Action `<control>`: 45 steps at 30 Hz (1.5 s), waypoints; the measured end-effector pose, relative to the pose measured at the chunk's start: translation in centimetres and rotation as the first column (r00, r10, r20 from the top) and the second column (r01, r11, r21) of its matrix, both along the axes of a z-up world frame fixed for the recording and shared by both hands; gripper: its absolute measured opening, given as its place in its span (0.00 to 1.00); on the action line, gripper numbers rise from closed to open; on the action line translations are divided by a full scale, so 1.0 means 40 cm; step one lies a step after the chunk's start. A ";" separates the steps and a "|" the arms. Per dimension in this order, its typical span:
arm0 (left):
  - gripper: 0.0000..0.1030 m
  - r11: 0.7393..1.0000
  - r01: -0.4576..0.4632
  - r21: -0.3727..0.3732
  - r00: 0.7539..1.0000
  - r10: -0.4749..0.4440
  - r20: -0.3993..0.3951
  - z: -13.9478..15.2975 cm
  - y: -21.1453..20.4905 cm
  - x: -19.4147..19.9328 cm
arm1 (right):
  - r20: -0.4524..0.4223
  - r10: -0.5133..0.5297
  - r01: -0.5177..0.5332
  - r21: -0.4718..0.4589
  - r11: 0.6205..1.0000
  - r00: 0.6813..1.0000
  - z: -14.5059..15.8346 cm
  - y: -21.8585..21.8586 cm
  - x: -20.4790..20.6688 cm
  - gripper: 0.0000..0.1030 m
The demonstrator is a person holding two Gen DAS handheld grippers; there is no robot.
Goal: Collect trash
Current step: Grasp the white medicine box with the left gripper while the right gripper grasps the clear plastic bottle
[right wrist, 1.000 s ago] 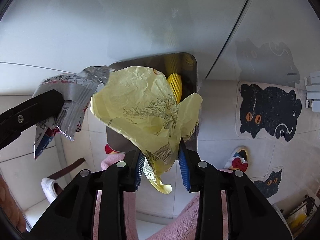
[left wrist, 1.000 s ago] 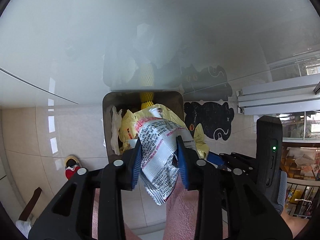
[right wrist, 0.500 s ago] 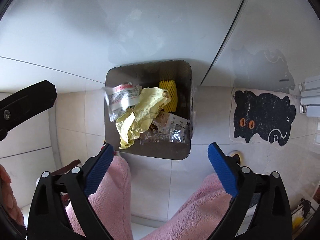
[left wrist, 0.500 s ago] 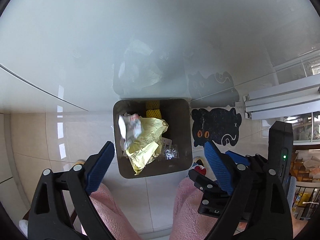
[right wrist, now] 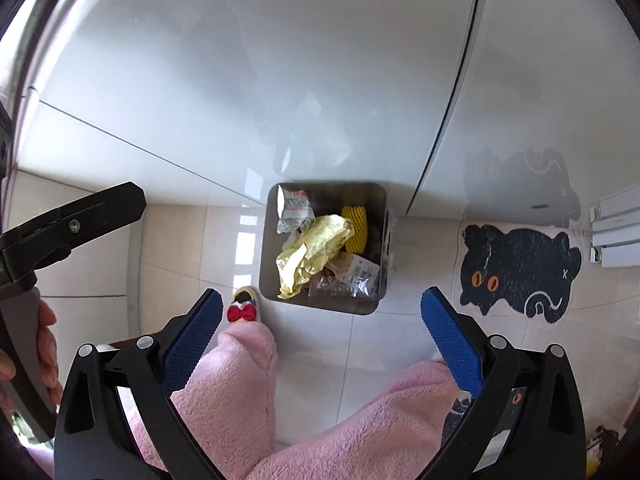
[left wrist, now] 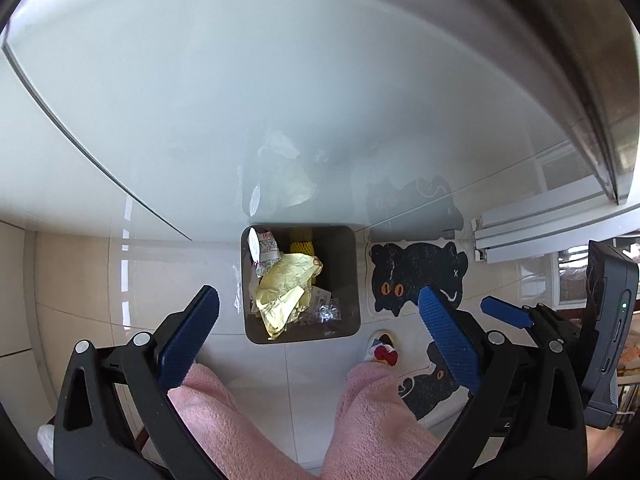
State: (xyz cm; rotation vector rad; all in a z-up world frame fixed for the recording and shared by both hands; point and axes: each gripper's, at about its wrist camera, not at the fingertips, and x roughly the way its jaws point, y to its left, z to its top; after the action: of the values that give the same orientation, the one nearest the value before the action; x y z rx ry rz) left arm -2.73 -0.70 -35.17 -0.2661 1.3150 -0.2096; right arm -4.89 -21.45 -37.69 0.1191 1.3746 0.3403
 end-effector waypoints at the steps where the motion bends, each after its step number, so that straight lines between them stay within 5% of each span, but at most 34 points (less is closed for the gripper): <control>1: 0.92 1.000 -0.007 -0.009 1.000 0.007 0.021 0.031 0.006 -0.001 | 0.019 0.000 0.000 0.014 1.000 1.000 0.030 -0.004 -0.001 0.97; 13: 0.92 0.998 -0.035 -0.046 0.973 0.045 0.227 0.339 0.048 0.017 | 0.248 -0.046 0.019 0.109 0.994 0.968 0.339 -0.065 0.027 0.97; 22: 0.92 0.999 -0.019 0.037 0.931 0.004 0.364 0.484 0.039 0.089 | 0.435 -0.060 0.019 0.098 0.995 0.898 0.528 -0.092 0.107 0.97; 34: 0.92 0.996 -0.065 0.058 0.907 0.035 0.420 0.570 0.059 0.341 | 0.535 -0.114 0.097 0.061 0.993 0.837 0.620 -0.114 0.392 0.97; 45: 0.92 0.991 -0.045 0.129 0.916 -0.010 0.401 0.535 0.013 0.569 | 0.516 -0.109 0.148 -0.035 0.988 0.850 0.555 -0.116 0.640 0.97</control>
State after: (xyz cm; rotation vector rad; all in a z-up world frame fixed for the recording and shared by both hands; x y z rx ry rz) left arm 20.03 -0.19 -13.76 -0.1100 0.9122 -0.1487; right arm 20.71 -26.10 -15.51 0.0522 0.8399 0.1873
